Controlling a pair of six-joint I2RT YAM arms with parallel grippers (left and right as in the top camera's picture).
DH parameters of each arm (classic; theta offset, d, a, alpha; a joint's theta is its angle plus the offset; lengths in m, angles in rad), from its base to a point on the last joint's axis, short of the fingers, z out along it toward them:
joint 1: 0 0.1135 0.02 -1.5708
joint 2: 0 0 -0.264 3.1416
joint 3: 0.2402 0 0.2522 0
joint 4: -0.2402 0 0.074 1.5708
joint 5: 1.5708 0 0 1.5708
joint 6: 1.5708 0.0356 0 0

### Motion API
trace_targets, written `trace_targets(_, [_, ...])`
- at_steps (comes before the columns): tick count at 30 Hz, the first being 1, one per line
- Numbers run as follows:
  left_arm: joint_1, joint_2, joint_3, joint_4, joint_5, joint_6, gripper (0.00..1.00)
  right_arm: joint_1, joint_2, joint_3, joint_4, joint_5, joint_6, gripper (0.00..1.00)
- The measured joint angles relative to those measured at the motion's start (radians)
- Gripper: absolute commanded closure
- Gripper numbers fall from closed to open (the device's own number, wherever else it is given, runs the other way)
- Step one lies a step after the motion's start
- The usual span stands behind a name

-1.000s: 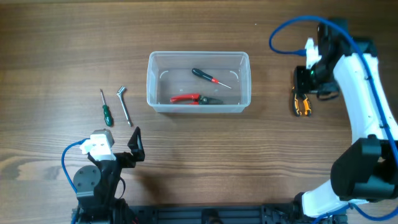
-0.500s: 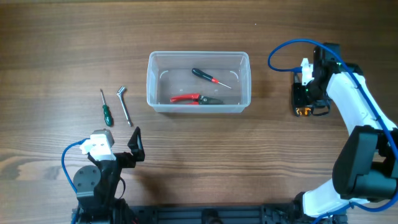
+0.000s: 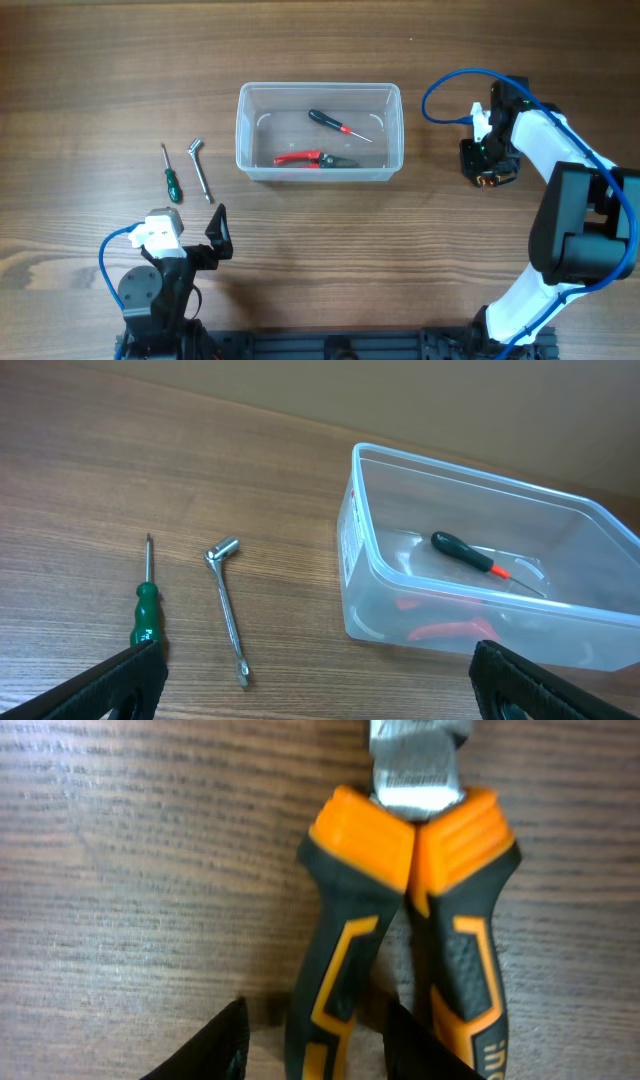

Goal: Pack container
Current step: 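Grasp the orange-black INGCO pliers with the right gripper, then lower the pliers into the container and release them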

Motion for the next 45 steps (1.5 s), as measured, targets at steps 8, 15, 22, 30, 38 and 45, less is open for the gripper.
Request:
trace_targets(8, [0.0, 0.0, 0.0, 0.0, 0.0, 0.0, 0.0, 0.0, 0.0, 0.0, 0.01, -0.002, -0.008, 0.89])
trace_targets(15, [0.0, 0.0, 0.0, 0.0, 0.0, 0.0, 0.0, -0.001, 0.007, 0.049, -0.124, -0.013, -0.02, 0.96])
trace_targets(22, [0.0, 0.0, 0.0, 0.0, 0.0, 0.0, 0.0, 0.0, 0.031, 0.326, -0.333, -0.074, -0.02, 0.96])
trace_targets(30, [0.0, 0.0, 0.0, 0.0, 0.0, 0.0, 0.0, 0.137, 0.031, 0.772, -0.53, -0.153, -0.121, 0.96])
trace_targets(38, [0.0, 0.0, 0.0, 0.0, 0.0, 0.0, 0.0, 0.497, 0.031, 0.826, -0.548, -0.239, -0.346, 0.96])
trace_targets(45, [0.0, 0.0, 0.0, 0.0, 0.0, 0.0, 0.0, 0.703, 0.031, 0.819, -0.499, -0.256, -0.483, 0.96])
